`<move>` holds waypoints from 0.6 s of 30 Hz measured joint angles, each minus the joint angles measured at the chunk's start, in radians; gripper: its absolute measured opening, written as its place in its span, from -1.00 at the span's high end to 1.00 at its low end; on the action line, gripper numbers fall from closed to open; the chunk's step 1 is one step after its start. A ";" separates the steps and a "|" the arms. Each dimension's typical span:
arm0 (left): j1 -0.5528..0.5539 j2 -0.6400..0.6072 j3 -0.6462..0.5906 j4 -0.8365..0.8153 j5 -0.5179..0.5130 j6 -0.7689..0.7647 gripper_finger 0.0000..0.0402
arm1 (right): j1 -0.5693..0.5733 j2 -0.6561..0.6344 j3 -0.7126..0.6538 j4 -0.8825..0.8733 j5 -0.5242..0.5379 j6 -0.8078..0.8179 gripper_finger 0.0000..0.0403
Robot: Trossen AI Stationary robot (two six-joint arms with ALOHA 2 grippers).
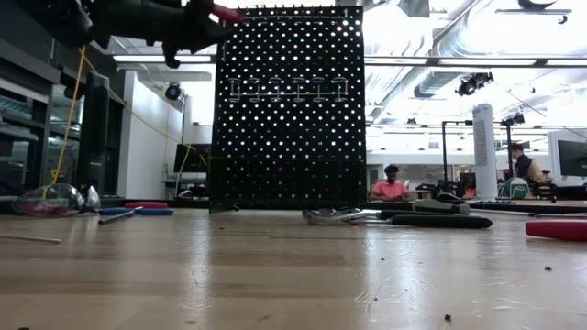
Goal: Hang tools onto peg board
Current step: Hang the middle left red allen wrench on the pegboard
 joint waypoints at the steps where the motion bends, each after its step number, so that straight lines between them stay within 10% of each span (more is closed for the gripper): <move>1: 0.000 0.005 0.000 0.002 -0.017 0.023 1.00 | 0.000 0.000 0.000 0.005 0.009 0.000 -0.11; 18: 0.083 0.097 0.001 0.182 0.115 0.073 1.00 | 0.001 0.000 0.000 0.024 0.033 -0.041 -0.11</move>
